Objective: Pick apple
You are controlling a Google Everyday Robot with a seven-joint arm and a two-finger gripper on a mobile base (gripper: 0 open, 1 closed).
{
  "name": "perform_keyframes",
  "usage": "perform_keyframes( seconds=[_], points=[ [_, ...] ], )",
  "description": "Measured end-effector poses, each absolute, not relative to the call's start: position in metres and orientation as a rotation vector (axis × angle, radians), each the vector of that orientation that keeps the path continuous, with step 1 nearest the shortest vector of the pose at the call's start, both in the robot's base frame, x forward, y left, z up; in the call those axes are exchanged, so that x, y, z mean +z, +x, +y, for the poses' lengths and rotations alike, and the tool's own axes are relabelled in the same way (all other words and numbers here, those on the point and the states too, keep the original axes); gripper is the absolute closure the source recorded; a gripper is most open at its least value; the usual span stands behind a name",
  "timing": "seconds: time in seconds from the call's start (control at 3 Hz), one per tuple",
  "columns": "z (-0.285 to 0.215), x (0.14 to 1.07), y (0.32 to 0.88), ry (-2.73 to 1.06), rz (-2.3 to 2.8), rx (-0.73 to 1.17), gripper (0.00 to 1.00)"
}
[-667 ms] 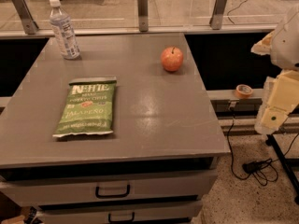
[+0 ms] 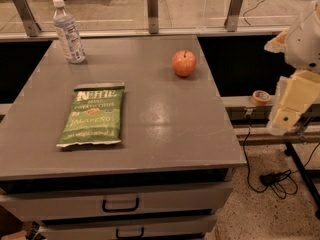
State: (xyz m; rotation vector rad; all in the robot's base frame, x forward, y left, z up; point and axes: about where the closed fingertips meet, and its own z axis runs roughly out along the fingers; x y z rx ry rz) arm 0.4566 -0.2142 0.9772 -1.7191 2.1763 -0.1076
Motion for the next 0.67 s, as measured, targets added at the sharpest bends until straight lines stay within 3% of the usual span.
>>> perform_keyframes(
  seconds=[0.67],
  points=[
    [-0.180,0.963,0.545,-1.665,2.044,0.003,0.00]
  ],
)
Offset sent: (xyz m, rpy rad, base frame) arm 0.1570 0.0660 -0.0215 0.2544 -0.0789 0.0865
